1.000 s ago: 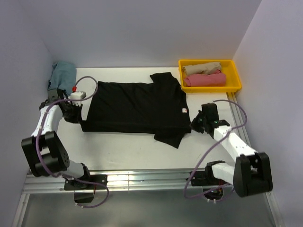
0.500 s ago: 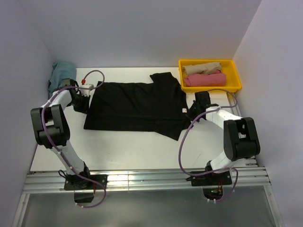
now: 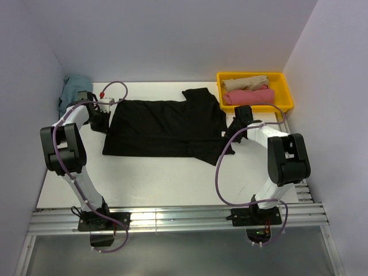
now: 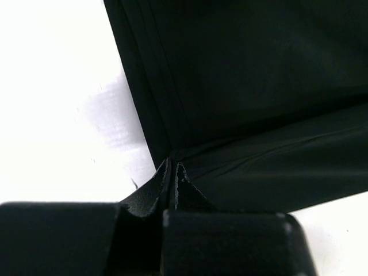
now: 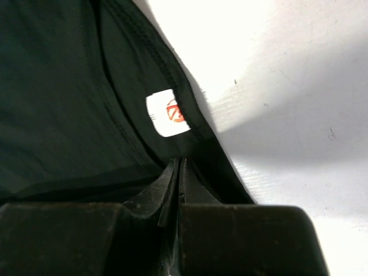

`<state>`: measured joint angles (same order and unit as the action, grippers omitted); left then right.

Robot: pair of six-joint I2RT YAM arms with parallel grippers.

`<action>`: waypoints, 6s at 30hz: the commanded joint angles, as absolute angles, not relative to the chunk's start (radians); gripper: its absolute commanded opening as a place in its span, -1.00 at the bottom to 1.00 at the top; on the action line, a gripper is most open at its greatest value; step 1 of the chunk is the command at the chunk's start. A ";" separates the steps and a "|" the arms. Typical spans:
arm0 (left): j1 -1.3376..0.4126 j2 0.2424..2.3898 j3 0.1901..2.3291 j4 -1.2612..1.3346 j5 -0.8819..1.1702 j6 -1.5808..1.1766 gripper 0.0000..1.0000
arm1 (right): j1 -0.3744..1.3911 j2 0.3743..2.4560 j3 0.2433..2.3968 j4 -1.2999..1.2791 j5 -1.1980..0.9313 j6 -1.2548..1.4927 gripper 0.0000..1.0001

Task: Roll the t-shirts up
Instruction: Fold the tshirt

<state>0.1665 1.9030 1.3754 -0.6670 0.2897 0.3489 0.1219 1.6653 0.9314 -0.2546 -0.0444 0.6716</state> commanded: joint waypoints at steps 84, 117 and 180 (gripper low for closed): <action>0.124 1.585 1.264 -0.680 0.367 0.322 0.10 | 0.285 1.646 1.110 -0.324 -0.040 0.718 -0.84; 0.097 1.632 1.252 -0.675 0.347 0.330 0.09 | 0.215 1.956 1.384 -0.229 -0.055 0.710 0.09; 0.051 1.606 1.252 -0.692 0.342 0.314 0.09 | 0.422 2.016 1.468 -0.310 -0.034 0.580 -0.35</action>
